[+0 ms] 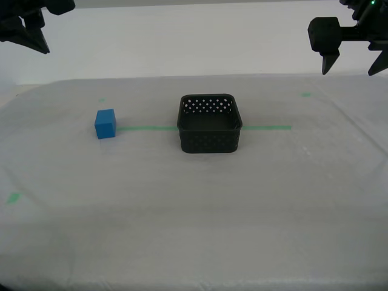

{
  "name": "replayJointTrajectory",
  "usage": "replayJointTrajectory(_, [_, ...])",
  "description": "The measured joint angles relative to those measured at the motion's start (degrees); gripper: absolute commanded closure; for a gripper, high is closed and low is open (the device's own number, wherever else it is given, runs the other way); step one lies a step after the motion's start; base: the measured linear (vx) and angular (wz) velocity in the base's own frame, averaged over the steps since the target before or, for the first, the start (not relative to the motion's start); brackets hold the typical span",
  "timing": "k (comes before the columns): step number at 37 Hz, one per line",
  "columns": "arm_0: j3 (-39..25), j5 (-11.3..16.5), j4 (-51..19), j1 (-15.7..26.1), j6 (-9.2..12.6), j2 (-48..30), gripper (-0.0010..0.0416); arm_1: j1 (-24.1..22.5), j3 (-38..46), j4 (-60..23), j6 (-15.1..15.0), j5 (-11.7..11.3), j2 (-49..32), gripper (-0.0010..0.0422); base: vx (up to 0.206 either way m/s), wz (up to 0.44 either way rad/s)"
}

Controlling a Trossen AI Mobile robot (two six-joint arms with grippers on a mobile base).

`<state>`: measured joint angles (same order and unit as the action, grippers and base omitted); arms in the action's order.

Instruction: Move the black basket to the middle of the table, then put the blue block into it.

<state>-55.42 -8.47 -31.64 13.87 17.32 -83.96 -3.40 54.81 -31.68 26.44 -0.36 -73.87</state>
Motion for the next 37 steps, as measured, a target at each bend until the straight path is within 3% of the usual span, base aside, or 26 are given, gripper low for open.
replayJointTrajectory(8, [0.0,-0.02,0.02,0.0,0.0,0.0,0.0007,-1.16,4.52,-2.91,-0.09,0.0,-4.42,0.0412,0.0,0.0])
replayJointTrajectory(18, [0.0,-0.02,0.07,-0.02,-0.02,0.0,0.0007,-3.13,12.72,-11.54,-2.82,0.0,-13.09,0.0412,0.0,0.0])
replayJointTrajectory(25, [0.0,-0.02,0.07,-0.02,-0.02,0.0,0.0007,-4.79,16.41,-12.87,-4.02,0.07,-17.59,0.0412,0.0,0.0])
replayJointTrajectory(31, [0.0,-0.02,0.09,0.0,-0.02,0.0,0.0007,-5.27,19.28,-10.84,-1.88,4.72,-20.15,0.0412,0.0,0.0])
replayJointTrajectory(37, [0.0,-0.02,0.11,-0.07,-0.02,0.0,0.0007,-5.27,20.87,-10.51,-1.86,5.31,-21.64,0.0412,0.0,0.0])
